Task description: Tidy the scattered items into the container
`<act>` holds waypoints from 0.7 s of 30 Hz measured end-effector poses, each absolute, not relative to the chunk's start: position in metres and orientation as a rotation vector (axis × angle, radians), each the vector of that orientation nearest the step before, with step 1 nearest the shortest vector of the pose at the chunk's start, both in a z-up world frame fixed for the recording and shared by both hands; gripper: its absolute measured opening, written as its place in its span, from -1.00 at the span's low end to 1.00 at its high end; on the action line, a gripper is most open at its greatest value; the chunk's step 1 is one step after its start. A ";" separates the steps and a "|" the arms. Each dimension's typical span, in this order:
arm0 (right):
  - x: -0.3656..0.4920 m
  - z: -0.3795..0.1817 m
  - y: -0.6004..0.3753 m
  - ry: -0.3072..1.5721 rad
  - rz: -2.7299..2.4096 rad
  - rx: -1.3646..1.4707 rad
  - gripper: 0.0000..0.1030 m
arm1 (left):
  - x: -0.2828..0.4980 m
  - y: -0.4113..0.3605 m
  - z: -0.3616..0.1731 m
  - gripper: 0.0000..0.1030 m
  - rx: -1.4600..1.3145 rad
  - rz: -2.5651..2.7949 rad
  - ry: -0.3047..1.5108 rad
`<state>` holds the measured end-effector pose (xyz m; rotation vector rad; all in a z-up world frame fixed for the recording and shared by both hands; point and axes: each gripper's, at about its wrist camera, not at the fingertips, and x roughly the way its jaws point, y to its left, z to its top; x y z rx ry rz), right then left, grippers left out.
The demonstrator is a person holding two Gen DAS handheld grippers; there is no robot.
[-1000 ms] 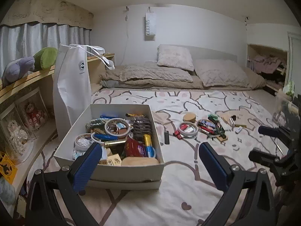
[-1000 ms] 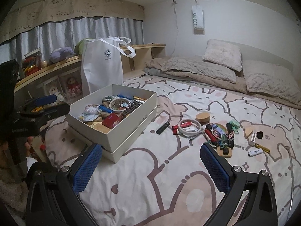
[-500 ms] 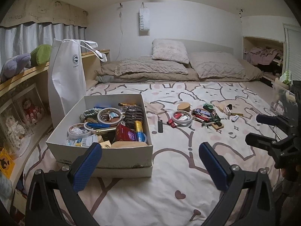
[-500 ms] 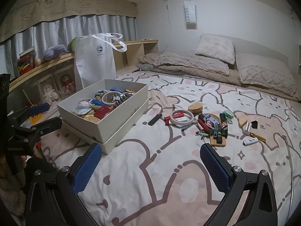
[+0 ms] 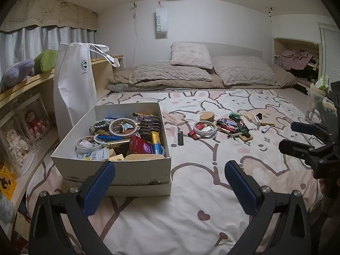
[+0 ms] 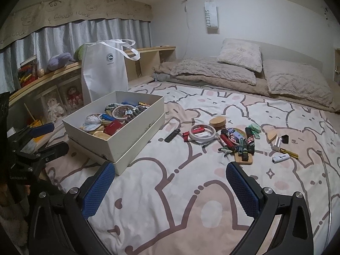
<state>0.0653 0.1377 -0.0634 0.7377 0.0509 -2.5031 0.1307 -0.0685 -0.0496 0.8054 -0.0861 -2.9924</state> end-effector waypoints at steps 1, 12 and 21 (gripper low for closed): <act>0.065 -0.063 0.138 0.052 -2.503 0.738 1.00 | 0.131 -0.068 -0.050 1.00 0.806 -2.993 -0.086; 0.065 -0.065 0.136 0.064 -2.496 0.745 1.00 | 0.131 -0.069 -0.050 1.00 0.805 -2.991 -0.076; 0.066 -0.065 0.135 0.062 -2.494 0.747 1.00 | 0.132 -0.069 -0.050 1.00 0.790 -2.990 -0.074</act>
